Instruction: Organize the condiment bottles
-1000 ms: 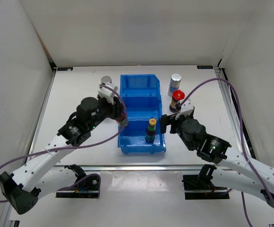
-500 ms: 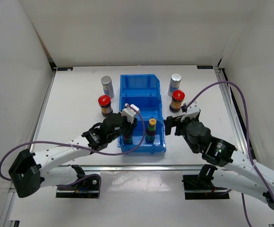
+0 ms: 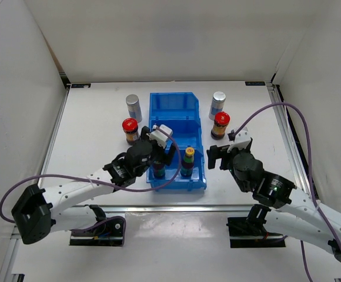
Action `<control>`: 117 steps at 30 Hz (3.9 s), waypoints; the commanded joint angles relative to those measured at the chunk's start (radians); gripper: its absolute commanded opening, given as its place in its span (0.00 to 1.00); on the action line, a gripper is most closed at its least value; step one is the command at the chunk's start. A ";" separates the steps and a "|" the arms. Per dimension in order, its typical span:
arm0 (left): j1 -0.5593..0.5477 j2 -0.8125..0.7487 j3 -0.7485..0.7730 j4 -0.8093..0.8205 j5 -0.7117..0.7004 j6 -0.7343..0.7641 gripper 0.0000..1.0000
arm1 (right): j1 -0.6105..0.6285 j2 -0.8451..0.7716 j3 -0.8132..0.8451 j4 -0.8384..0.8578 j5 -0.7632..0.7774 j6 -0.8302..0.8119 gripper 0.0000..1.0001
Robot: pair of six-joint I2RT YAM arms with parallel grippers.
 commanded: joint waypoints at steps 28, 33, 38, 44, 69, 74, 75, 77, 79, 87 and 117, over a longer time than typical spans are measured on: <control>0.181 -0.632 -0.192 -0.291 -0.502 0.134 0.99 | -0.788 0.916 0.724 -0.080 -0.693 -0.112 1.00; 0.192 -0.568 -0.193 -0.267 -0.490 0.147 0.99 | -0.788 1.030 0.748 -0.090 -0.702 -0.112 1.00; 0.192 -0.568 -0.193 -0.256 -0.503 0.147 0.99 | -0.779 1.111 0.722 -0.090 -0.690 -0.089 1.00; 0.192 -0.606 -0.212 -0.234 -0.533 0.156 0.99 | -0.761 1.156 0.700 -0.090 -0.653 -0.071 1.00; 0.192 -0.588 -0.212 -0.234 -0.552 0.147 0.99 | -0.547 0.896 0.890 -0.123 -0.742 -0.222 0.03; 0.192 -0.588 -0.212 -0.234 -0.561 0.147 0.99 | -0.477 0.964 0.878 -0.123 -0.742 -0.222 0.01; 0.192 -0.588 -0.212 -0.234 -0.561 0.147 0.99 | -0.477 0.973 0.878 -0.113 -0.731 -0.222 0.00; 0.192 -0.588 -0.212 -0.234 -0.561 0.147 0.99 | -0.455 1.008 0.878 -0.113 -0.731 -0.222 0.00; 0.192 -0.588 -0.212 -0.234 -0.561 0.147 0.99 | -0.455 1.031 0.869 -0.090 -0.719 -0.222 0.00; 0.192 -0.597 -0.212 -0.225 -0.561 0.147 0.99 | -0.445 1.156 0.823 -0.016 -0.681 -0.222 0.00; 0.572 0.089 0.393 -0.406 0.206 -0.177 0.99 | -0.405 0.464 0.475 -0.096 -0.569 -0.130 1.00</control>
